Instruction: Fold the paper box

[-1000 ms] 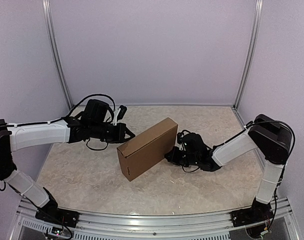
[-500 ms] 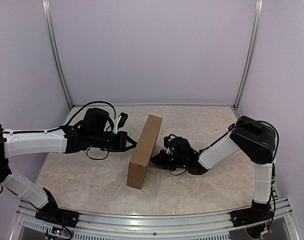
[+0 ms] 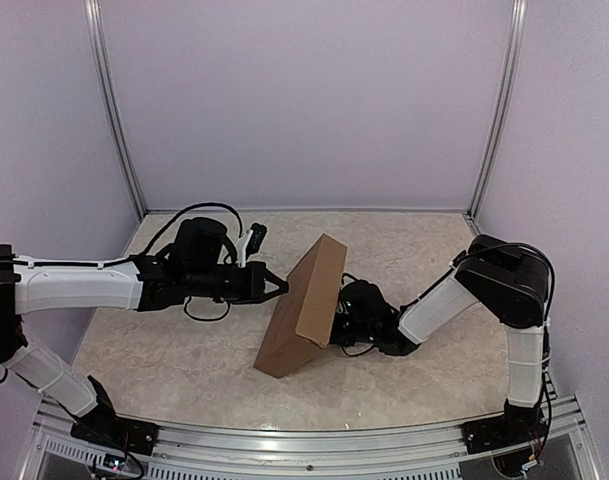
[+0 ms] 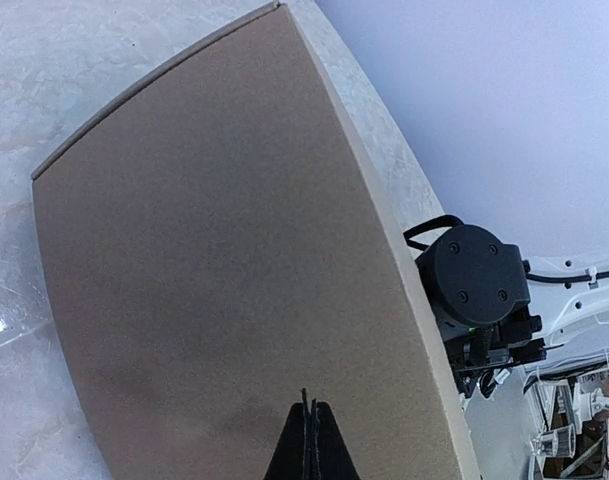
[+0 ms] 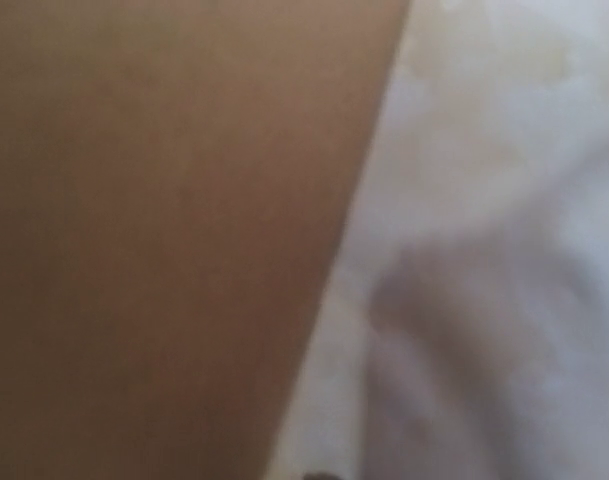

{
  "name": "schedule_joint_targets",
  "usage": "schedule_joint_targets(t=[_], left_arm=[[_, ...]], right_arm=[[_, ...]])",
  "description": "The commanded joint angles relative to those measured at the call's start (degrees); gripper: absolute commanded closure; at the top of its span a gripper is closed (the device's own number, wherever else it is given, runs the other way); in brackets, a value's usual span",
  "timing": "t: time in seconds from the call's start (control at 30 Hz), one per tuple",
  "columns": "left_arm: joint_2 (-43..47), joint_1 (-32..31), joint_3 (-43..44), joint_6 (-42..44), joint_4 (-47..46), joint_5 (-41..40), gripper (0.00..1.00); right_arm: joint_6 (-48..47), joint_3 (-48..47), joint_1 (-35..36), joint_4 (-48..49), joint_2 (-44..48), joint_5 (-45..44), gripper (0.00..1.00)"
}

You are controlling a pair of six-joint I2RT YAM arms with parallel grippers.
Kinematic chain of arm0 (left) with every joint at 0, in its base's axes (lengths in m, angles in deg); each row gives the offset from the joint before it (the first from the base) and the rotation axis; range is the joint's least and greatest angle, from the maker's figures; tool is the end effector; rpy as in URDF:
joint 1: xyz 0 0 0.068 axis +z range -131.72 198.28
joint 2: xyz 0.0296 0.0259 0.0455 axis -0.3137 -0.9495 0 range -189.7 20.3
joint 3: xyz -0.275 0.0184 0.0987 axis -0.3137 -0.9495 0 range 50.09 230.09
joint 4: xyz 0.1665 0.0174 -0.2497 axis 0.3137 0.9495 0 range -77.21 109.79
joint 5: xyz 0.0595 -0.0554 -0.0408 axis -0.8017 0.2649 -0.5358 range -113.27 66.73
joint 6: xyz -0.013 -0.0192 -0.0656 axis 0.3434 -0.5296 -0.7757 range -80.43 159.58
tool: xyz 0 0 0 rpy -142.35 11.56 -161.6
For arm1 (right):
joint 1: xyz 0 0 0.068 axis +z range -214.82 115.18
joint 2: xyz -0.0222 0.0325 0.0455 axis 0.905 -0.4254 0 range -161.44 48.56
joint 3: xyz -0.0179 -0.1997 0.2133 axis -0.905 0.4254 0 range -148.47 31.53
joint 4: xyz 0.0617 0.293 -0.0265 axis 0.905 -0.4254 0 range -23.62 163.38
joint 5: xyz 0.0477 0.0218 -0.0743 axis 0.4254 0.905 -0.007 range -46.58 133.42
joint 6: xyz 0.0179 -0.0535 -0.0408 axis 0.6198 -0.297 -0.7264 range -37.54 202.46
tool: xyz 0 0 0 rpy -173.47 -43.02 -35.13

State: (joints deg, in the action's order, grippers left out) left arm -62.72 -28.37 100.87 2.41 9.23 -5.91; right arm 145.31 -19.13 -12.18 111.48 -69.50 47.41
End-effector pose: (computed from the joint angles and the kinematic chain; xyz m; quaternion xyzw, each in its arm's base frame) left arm 0.2430 -0.2822 0.2324 0.1470 0.8411 -0.4333 0.2884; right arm 0.2596 0.3467 0.0594 0.0591 0.8605 0.4432 0.2441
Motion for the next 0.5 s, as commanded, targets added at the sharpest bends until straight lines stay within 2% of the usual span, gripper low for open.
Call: schedule_joint_targets(t=[0.0, 0.3, 0.47], left_arm=[[-1.4, -0.2, -0.2, -0.9, -3.1, 0.6, 1.0], [-2.6, 0.7, -0.7, -0.2, -3.1, -1.8, 1.0], [-2.5, 3.4, -2.1, 0.0, -3.2, -2.3, 1.0]], right_arm=[[-1.3, 4.3, -1.2, -0.6, 2.1, -1.8, 1.0], [-5.6, 15.2, -7.7, -1.4, 8.7, -3.5, 1.0], [-10.2, 20.0, -10.2, -6.4, 15.5, -7.7, 1.0]])
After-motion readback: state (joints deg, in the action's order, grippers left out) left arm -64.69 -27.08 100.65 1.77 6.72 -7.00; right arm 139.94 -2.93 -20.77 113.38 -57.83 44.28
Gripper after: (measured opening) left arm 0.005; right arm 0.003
